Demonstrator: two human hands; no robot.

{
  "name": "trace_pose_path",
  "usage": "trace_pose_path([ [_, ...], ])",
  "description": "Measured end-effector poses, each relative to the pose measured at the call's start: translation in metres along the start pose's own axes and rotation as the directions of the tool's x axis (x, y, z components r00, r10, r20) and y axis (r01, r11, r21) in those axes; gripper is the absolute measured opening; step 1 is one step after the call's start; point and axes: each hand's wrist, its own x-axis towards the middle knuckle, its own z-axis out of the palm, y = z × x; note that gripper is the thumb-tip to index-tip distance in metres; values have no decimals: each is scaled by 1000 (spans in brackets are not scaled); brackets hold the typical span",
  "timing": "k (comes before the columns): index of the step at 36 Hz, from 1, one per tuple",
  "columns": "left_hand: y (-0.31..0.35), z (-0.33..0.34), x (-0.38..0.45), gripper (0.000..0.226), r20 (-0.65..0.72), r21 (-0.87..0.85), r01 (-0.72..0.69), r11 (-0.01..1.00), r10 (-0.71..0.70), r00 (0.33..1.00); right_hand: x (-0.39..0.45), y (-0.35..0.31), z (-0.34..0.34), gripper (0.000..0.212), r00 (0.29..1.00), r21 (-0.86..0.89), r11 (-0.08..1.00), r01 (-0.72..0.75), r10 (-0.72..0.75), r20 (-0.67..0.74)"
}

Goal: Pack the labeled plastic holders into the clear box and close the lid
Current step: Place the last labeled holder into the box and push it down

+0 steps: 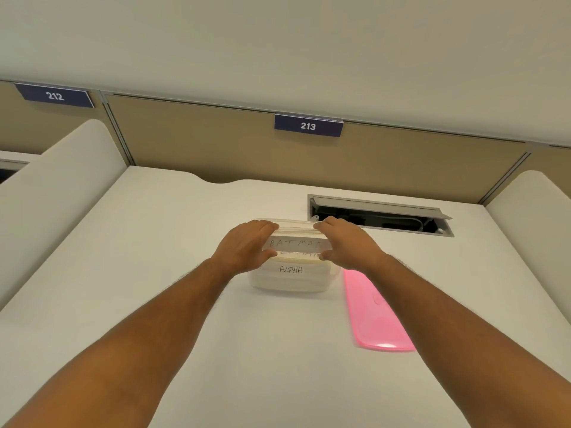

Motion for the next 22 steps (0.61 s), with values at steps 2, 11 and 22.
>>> trace_pose_path([
  [2, -2, 1, 4, 64, 15, -1, 8, 1000, -8, 1000, 4, -1, 4, 68, 1000, -64, 998, 9, -11, -28],
  [11, -18, 8, 20, 59, 93, -42, 58, 997, -54, 994, 22, -1, 19, 52, 998, -158, 987, 2, -12, -61],
  [22, -26, 28, 45, 62, 175, 67, 51, 996, -62, 983, 41, 4, 34, 37, 996, -140, 989, -55, 64, 57],
])
